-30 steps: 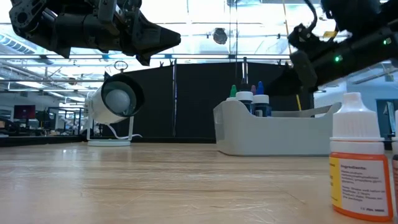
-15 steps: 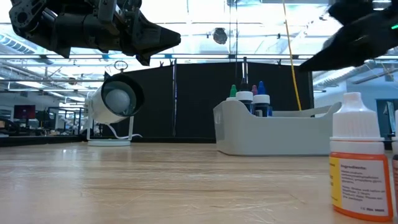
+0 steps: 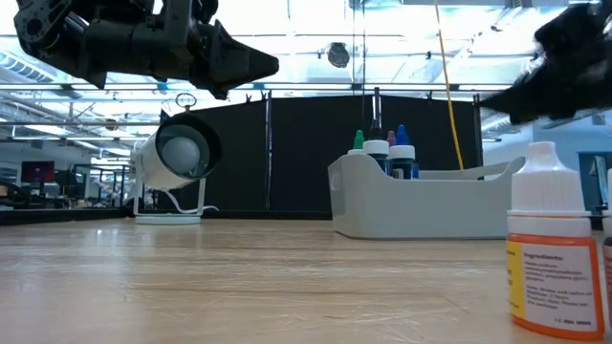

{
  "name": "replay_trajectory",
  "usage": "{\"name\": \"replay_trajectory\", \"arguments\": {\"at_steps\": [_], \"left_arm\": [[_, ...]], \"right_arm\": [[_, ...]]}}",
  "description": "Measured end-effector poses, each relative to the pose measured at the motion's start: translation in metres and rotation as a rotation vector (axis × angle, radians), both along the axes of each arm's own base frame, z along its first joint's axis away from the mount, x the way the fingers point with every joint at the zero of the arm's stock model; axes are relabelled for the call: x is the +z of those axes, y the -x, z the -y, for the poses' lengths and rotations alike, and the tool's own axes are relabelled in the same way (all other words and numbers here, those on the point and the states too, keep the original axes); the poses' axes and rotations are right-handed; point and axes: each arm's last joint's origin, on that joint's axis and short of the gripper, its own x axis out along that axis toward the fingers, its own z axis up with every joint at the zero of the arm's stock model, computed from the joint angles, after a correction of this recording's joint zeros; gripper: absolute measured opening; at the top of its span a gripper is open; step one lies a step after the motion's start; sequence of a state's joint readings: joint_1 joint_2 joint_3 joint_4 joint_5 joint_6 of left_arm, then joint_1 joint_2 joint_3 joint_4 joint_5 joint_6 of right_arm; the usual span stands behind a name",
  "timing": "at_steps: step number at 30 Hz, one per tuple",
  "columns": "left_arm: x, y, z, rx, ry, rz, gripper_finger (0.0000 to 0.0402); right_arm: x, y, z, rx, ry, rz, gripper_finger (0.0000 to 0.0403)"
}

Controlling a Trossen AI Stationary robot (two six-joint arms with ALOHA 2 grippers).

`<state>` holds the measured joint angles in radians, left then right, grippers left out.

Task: Pick & Place food coloring
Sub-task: Put the small yellow food coloring bottle into the gray bin

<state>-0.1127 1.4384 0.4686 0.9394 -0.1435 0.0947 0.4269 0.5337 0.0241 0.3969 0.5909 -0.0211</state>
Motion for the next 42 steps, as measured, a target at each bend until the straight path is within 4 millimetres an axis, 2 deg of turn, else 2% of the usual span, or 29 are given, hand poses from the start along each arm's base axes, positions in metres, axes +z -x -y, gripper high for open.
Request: {"name": "replay_trajectory", "arguments": {"at_steps": [6,12,15,18,21,25,30,35,38,42], "left_arm": [[0.000,0.000,-0.003,0.023,-0.006,0.000,0.0049],[-0.007,0.000,-0.002,0.014,0.000,-0.073,0.0049],[-0.018,0.002,0.006,-0.042,-0.072,-0.181,0.0042],[-0.031,0.001,0.016,-0.032,-0.089,-0.234,0.0014],[-0.026,-0.011,0.027,-0.059,-0.031,-0.213,0.0007],[-0.014,-0.040,0.062,-0.174,-0.007,-0.352,0.0004],[0.003,-0.087,0.126,-0.184,-0.126,-0.527,0.0012],[0.005,-0.123,0.183,-0.268,-0.170,-0.652,0.0025],[0.014,-0.136,0.205,-0.298,-0.185,-0.708,0.0043],[0.023,-0.153,0.222,-0.379,-0.108,-0.718,0.0087]], "right_arm": [[0.003,-0.002,0.007,0.157,0.030,0.000,0.0000],[0.006,-0.002,0.010,0.206,0.062,0.031,0.0000],[0.009,-0.002,0.011,0.253,0.056,0.061,0.0000],[0.012,-0.001,0.011,0.266,0.052,0.090,0.0000],[0.013,-0.001,0.011,0.266,0.058,0.105,0.0000],[0.015,-0.001,0.011,0.267,0.096,0.121,0.0000],[0.016,-0.001,0.011,0.264,0.099,0.132,0.0000],[0.017,-0.001,0.011,0.263,0.075,0.143,0.0000],[0.017,-0.001,0.011,0.264,0.071,0.141,0.0000],[0.016,-0.001,0.011,0.264,0.072,0.132,0.0000]]}}
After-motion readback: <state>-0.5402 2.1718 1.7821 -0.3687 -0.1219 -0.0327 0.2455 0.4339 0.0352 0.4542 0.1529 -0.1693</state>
